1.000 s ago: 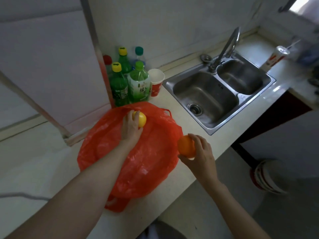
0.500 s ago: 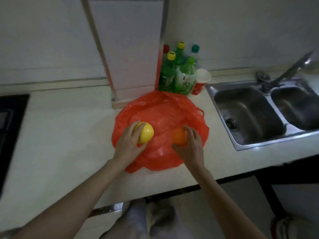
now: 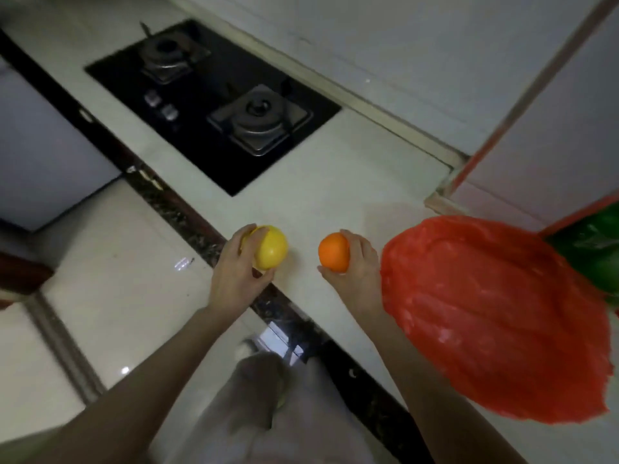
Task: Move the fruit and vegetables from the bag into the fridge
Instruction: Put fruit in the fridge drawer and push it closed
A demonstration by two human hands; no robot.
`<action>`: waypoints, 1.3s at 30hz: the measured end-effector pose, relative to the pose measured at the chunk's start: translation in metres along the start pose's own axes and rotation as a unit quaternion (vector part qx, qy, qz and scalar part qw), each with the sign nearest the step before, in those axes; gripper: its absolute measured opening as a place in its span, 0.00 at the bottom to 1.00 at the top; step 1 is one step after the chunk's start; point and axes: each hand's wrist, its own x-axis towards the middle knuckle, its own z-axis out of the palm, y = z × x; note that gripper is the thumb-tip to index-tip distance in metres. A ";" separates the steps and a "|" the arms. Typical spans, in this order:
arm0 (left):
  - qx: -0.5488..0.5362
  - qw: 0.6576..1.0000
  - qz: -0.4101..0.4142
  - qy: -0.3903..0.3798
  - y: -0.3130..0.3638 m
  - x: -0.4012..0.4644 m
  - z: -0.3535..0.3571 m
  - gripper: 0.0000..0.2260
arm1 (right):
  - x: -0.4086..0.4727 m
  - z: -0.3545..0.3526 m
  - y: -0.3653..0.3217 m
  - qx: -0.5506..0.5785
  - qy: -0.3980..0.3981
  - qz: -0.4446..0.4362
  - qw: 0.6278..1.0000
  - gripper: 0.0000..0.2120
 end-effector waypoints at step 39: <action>0.108 0.915 -0.249 0.298 -0.553 0.145 -0.423 0.31 | 0.318 0.510 -0.576 0.030 -0.192 -0.391 0.900 0.36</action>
